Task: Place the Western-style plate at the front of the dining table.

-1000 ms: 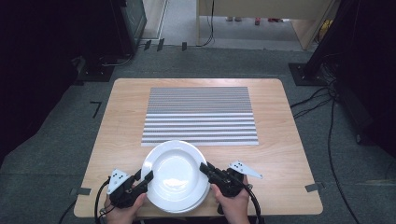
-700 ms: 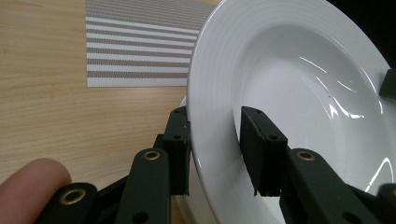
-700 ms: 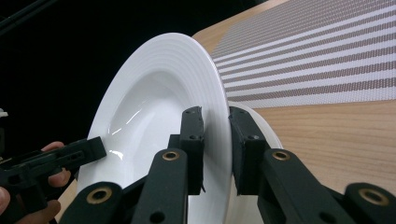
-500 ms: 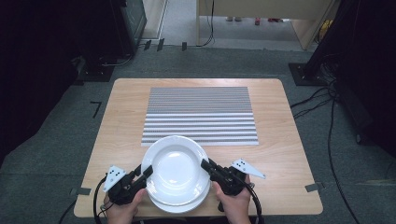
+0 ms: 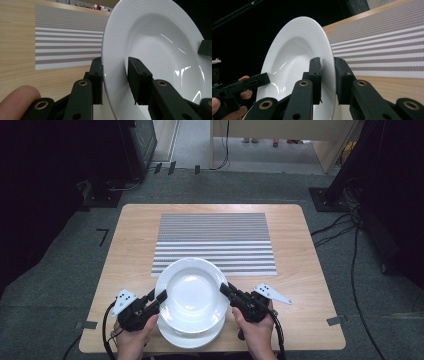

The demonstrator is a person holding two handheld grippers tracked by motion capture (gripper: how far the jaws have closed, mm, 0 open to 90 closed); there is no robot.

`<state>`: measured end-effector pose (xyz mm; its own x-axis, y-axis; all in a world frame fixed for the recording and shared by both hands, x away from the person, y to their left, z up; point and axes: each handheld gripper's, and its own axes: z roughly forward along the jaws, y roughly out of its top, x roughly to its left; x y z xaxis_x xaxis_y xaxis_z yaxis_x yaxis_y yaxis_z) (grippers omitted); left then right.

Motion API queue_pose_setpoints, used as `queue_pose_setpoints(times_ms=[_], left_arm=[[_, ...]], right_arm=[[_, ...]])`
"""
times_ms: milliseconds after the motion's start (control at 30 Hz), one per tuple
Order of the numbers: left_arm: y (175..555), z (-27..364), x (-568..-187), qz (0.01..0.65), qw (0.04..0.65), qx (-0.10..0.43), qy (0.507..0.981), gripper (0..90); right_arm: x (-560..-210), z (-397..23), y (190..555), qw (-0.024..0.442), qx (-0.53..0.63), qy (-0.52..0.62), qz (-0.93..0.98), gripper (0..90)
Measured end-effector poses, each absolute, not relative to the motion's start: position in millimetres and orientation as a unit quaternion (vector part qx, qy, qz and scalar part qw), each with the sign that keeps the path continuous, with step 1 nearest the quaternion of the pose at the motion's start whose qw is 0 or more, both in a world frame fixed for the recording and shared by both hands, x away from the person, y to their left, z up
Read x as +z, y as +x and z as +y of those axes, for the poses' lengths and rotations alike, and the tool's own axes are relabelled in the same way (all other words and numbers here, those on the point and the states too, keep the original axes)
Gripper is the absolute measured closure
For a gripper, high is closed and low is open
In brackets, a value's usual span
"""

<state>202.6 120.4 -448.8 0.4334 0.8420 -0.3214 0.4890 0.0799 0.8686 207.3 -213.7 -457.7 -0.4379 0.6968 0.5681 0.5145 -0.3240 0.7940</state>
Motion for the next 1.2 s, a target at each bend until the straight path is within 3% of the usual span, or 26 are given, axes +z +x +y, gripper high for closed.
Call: queue_pose_setpoints(times_ms=[1200], left_arm=[[271.4,99.6,-422.7,0.486,0.549,0.171,0.658,67.7]], right_arm=[[-430.1,-234.7,270.9,0.086,0.628,0.526,0.567,78.1]])
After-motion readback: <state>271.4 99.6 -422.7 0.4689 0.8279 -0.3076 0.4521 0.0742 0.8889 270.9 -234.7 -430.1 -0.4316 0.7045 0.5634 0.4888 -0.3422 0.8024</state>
